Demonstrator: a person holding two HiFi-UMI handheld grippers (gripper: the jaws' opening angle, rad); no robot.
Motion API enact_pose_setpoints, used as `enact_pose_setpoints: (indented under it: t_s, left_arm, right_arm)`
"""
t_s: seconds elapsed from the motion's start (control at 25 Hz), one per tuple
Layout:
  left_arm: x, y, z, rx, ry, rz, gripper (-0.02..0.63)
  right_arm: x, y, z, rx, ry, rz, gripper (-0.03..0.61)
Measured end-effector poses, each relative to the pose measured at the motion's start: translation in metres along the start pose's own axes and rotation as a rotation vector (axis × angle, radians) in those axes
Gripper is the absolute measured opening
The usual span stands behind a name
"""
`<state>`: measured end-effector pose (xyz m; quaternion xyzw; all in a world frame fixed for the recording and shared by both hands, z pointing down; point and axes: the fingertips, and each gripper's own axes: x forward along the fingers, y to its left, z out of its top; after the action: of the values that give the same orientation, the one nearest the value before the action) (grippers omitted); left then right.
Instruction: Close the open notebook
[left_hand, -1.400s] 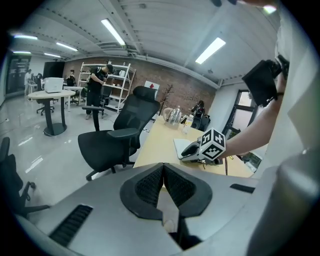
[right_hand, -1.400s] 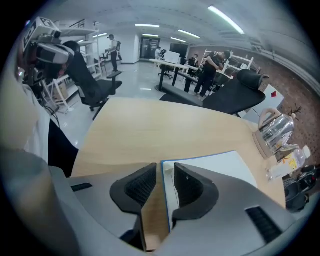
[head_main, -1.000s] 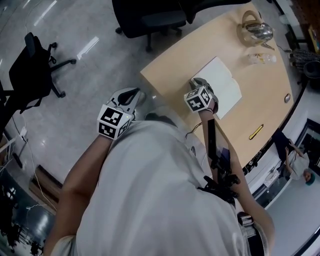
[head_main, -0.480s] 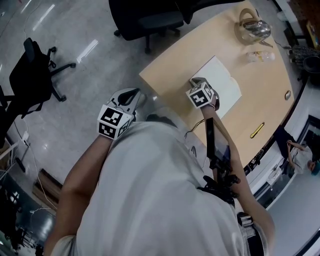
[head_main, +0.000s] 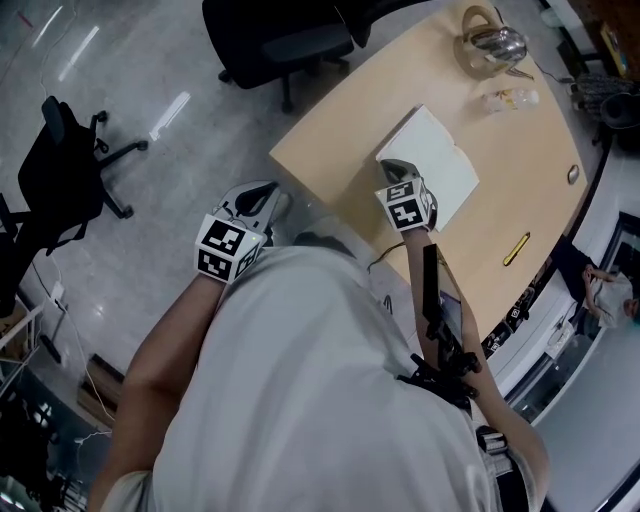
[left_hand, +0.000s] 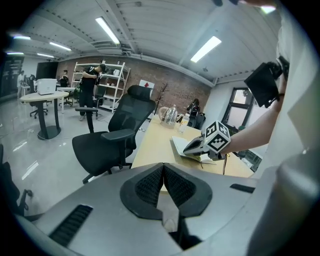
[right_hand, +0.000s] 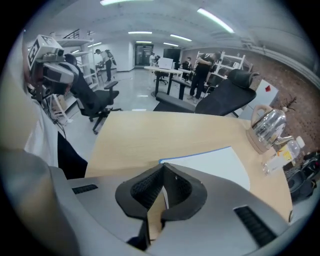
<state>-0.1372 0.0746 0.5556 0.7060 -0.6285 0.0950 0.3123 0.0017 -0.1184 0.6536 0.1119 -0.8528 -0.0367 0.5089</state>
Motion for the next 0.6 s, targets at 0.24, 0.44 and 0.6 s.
enact_pose_setpoints:
  t_s: [0.24, 0.44, 0.6]
  left_arm:
    - [0.022, -0.022, 0.009, 0.057, 0.022, -0.081, 0.008]
    - [0.046, -0.045, 0.023, 0.15, 0.052, -0.202, 0.008]
    - [0.066, -0.066, 0.033, 0.202, 0.071, -0.269, 0.008]
  right_arm:
    - [-0.048, -0.014, 0.005, 0.048, -0.128, -0.142, 0.015]
    - [-0.088, -0.021, 0.0, 0.169, -0.219, -0.244, 0.015]
    - [-0.109, -0.033, -0.009, 0.244, -0.267, -0.308, 0.015]
